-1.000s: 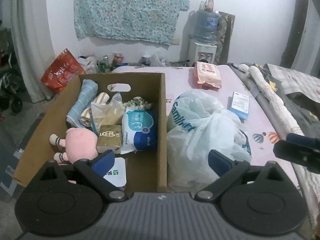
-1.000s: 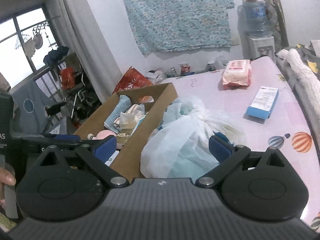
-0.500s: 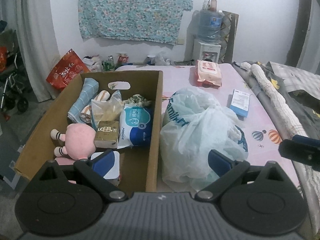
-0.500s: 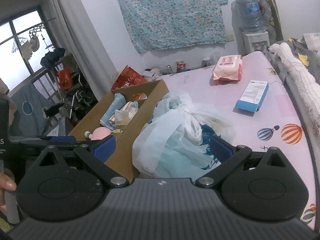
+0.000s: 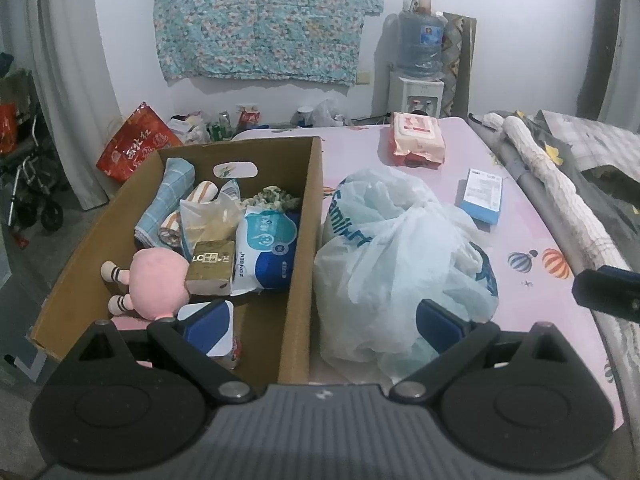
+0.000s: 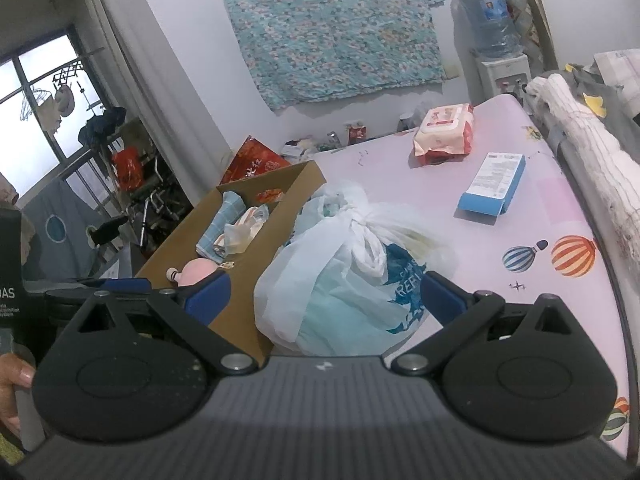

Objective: Organize soft objects

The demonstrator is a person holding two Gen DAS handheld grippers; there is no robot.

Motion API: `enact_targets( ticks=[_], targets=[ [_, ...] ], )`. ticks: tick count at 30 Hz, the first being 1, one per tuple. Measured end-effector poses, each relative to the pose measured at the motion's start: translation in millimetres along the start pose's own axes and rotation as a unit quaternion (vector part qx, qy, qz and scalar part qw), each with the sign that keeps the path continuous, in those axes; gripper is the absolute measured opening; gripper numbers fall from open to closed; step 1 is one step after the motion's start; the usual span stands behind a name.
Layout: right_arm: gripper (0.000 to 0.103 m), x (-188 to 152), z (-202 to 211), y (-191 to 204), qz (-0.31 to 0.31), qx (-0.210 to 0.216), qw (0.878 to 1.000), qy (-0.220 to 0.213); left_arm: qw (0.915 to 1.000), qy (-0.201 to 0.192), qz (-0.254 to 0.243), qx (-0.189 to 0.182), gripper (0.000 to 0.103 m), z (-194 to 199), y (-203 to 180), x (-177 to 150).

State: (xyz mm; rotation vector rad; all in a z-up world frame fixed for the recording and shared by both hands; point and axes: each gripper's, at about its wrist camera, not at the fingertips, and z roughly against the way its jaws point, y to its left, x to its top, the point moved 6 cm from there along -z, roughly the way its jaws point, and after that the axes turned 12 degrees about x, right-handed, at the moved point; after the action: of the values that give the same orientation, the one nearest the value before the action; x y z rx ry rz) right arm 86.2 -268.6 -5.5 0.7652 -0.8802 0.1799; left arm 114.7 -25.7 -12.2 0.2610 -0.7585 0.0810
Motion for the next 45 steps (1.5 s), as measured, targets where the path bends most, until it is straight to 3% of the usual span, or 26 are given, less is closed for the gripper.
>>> enact_targets(
  ticks=[7,12,16,20,22,25,27,31,33,36,39,45],
  targets=[
    [0.102,1.2,12.3,-25.4,-0.023,-0.02,0.999,-0.032,0.9986,-0.008,-0.026,-0.044,0.1,1.8,-24.4,20.3],
    [0.102,16.0,21.5,-61.6,-0.058,-0.034,0.996,-0.061,0.9907,0.007,-0.067,-0.118,0.1,-6.2,-56.7,68.9],
    [0.102,40.8,17.2,-102.1,-0.089,-0.035,0.992,-0.077,0.986,0.036,-0.077,-0.143,0.1,-33.4,-87.7,109.6],
    [0.1,65.2,-4.4,-155.2,-0.128,-0.042,0.988,-0.078,0.986,0.08,-0.077,-0.124,0.099,-85.2,-124.6,142.5],
    [0.096,72.3,-17.4,-182.8,-0.15,-0.056,0.984,-0.075,0.9858,0.106,-0.07,-0.111,0.092,-116.6,-142.1,154.5],
    [0.083,79.5,-42.0,-223.9,-0.185,-0.064,0.978,-0.069,0.9773,0.162,-0.047,-0.128,0.077,-166.4,-168.9,167.3],
    [0.07,80.8,-59.5,-248.7,-0.212,-0.065,0.973,-0.065,0.9711,0.19,-0.037,-0.14,0.075,-191.7,-184.0,170.6],
    [0.048,86.1,-93.6,-296.4,-0.262,-0.061,0.961,-0.057,0.9669,0.203,-0.082,-0.131,0.075,-223.4,-218.6,168.9],
    [0.043,88.5,-110.2,-314.8,-0.273,-0.058,0.959,-0.05,0.966,0.202,-0.106,-0.121,0.073,-236.9,-236.8,167.1],
    [0.03,87.8,-138.8,-333.6,-0.278,-0.064,0.958,-0.028,0.9688,0.21,-0.096,-0.089,0.056,-258.0,-250.6,167.7],
    [0.026,84.5,-160.9,-345.3,-0.279,-0.069,0.958,-0.012,0.968,0.235,-0.058,-0.065,0.038,-277.1,-252.9,168.0],
    [0.026,84.8,-184.0,-354.5,-0.278,-0.056,0.959,0.002,0.963,0.262,-0.032,-0.056,0.035,-296.9,-261.4,161.0]
  ],
)
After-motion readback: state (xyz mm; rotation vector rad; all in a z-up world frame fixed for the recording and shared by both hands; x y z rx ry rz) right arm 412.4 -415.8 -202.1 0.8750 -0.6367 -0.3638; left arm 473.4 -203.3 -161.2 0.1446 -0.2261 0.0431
